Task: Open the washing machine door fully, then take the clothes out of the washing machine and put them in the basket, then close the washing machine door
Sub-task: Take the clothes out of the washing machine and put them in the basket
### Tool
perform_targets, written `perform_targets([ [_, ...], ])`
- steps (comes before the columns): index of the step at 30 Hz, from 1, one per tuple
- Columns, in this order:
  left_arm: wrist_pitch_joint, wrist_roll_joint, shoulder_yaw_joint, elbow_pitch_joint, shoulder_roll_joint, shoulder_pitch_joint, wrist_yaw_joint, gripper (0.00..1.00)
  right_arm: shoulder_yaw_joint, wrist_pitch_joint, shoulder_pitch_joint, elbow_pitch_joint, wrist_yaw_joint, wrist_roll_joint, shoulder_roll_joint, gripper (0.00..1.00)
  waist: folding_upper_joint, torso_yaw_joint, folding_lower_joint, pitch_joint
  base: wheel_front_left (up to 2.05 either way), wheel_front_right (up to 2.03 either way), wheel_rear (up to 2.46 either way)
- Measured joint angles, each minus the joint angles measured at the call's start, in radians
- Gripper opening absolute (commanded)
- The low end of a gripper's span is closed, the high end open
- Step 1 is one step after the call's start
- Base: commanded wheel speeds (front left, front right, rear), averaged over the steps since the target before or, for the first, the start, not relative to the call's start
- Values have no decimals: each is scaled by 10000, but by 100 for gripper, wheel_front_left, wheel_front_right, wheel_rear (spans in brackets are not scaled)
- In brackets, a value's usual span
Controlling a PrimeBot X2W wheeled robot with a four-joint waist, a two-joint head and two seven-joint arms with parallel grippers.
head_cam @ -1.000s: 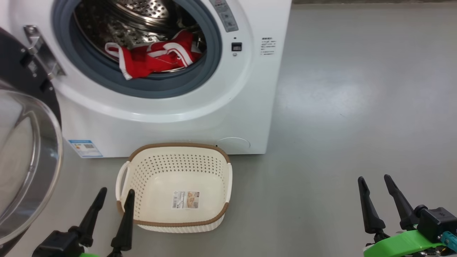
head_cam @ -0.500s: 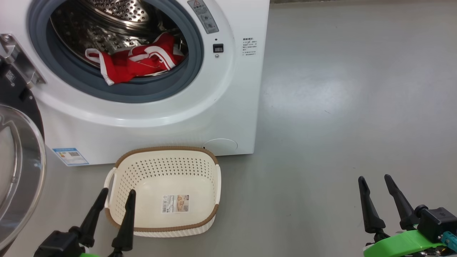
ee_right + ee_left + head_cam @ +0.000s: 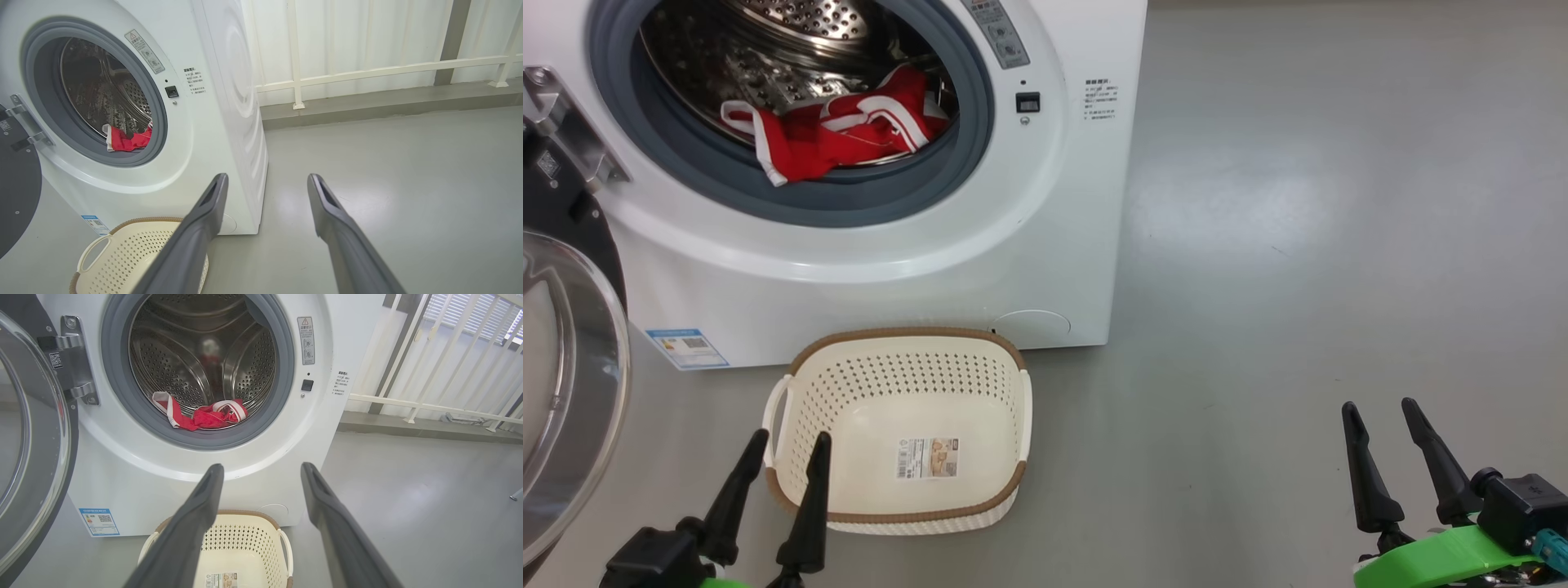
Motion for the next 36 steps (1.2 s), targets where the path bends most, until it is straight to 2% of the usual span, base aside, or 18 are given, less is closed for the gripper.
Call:
perform_targets([
  [8,0,-142,31,56,-6,-9,0,100,15,0,-4,-4,0,0,0,100,0,5,-1,112,76,-82,6],
  [23,0,-205,29,180,-4,-188,0,100,56,0,-31,-2,0,0,10,100,0,94,0,256,125,-145,20],
  [36,0,-69,38,222,-65,-214,0,100,127,0,-30,2,0,12,6,100,0,238,0,224,18,-18,0],
])
